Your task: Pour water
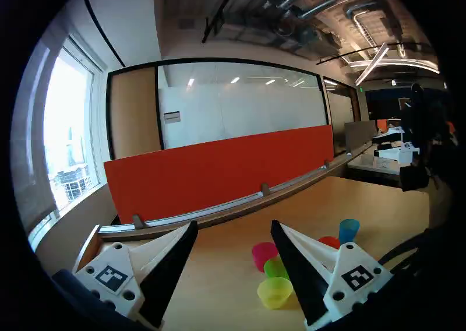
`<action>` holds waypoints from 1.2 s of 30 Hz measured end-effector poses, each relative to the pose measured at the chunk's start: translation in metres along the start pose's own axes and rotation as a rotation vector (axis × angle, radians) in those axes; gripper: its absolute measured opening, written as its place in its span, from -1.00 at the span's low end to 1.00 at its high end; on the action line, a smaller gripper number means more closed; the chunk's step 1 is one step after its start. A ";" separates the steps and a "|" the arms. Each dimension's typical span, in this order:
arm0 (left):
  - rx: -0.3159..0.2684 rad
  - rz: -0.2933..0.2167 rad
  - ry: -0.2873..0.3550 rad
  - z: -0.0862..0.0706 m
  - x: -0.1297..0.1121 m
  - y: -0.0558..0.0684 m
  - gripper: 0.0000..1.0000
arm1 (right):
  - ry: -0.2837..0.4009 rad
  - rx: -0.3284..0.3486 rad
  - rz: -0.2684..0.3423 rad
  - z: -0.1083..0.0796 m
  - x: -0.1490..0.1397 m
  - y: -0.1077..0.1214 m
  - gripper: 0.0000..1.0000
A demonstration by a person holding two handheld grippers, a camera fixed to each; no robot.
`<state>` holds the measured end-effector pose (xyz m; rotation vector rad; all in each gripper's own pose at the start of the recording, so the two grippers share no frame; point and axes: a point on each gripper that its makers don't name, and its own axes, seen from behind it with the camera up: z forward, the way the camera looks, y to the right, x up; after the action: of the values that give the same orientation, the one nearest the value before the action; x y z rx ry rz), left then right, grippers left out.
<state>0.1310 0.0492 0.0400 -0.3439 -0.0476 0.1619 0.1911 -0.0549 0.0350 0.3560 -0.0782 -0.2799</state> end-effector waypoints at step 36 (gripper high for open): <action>-0.329 0.042 -0.180 0.038 -0.028 0.050 0.87 | -0.274 0.418 -0.060 0.007 -0.049 -0.045 1.00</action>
<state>0.0934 0.1033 0.0582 -0.6579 -0.2468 0.2268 0.1317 -0.0841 0.0244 0.7343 -0.3999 -0.3706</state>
